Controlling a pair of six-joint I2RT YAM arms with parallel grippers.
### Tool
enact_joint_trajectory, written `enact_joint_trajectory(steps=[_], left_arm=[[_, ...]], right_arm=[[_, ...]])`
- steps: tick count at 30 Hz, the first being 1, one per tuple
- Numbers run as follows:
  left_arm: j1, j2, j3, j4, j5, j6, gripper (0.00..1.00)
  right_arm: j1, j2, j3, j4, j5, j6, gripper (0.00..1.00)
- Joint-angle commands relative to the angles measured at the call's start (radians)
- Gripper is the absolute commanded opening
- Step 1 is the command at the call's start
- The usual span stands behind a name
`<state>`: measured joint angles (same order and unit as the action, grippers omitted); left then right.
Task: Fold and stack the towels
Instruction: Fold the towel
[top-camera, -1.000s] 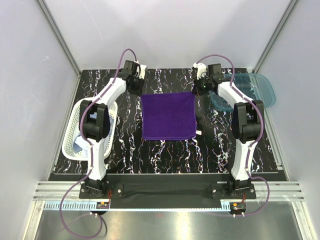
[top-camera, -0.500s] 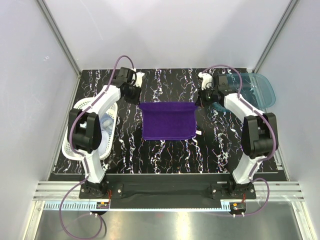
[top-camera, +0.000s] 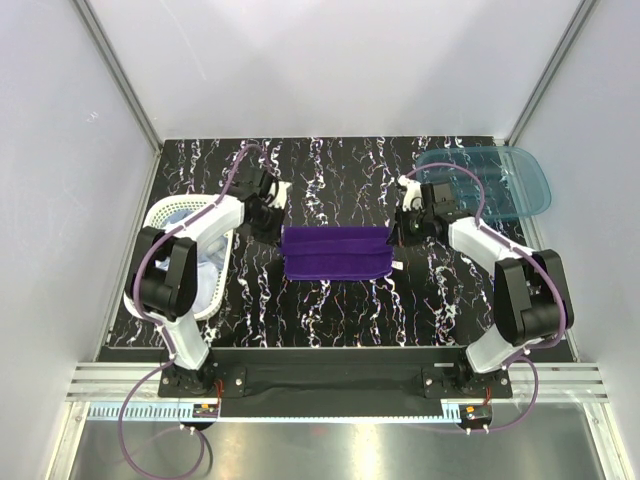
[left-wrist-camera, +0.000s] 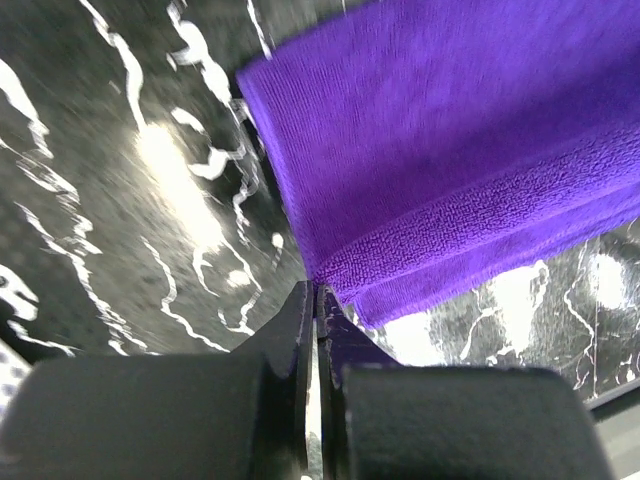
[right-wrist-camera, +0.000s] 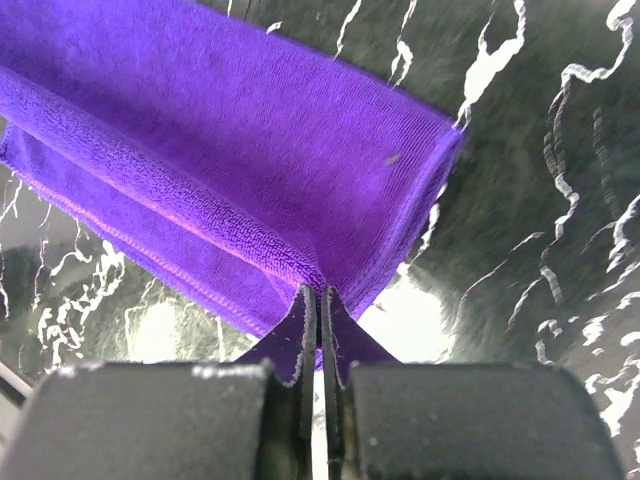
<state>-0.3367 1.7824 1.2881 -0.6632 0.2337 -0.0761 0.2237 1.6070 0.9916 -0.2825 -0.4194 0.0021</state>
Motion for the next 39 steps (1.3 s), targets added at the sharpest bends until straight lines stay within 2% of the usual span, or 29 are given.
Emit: enact_joint_trajectory(steps=[1, 8, 15, 17, 19, 22, 23, 26, 32, 39], left_arm=[[-0.008, -0.035, -0.022, -0.002, -0.017, -0.036, 0.0], [-0.033, -0.107, -0.092, 0.021, 0.032, -0.077, 0.0], [-0.051, -0.083, -0.131, -0.041, 0.042, -0.082, 0.03], [-0.07, -0.086, -0.142, -0.056, 0.053, -0.08, 0.11], [-0.077, -0.112, -0.151, -0.065, 0.068, -0.096, 0.29], [-0.078, -0.171, -0.164, -0.062, 0.111, -0.103, 0.34], [-0.076, -0.188, -0.168, -0.061, 0.125, -0.106, 0.43], [-0.078, -0.221, -0.161, -0.056, 0.095, -0.146, 0.52], [-0.076, -0.193, -0.211, 0.026, 0.01, -0.304, 0.57], [-0.078, -0.15, -0.322, 0.213, -0.044, -0.453, 0.58]], right_arm=[[0.029, -0.056, -0.028, 0.019, 0.065, 0.087, 0.01], [0.055, -0.114, -0.076, -0.036, 0.148, 0.111, 0.01], [0.059, -0.147, -0.091, -0.078, 0.194, 0.156, 0.03], [0.059, -0.163, -0.105, -0.083, 0.2, 0.182, 0.13], [0.06, -0.167, -0.111, -0.105, 0.192, 0.2, 0.25], [0.069, -0.189, -0.093, -0.17, 0.188, 0.231, 0.3], [0.069, -0.199, -0.071, -0.188, 0.211, 0.246, 0.32], [0.069, -0.205, -0.016, -0.251, 0.249, 0.315, 0.37], [0.071, -0.142, 0.019, -0.279, 0.327, 0.498, 0.41], [0.077, -0.067, -0.057, -0.199, 0.329, 0.584, 0.43]])
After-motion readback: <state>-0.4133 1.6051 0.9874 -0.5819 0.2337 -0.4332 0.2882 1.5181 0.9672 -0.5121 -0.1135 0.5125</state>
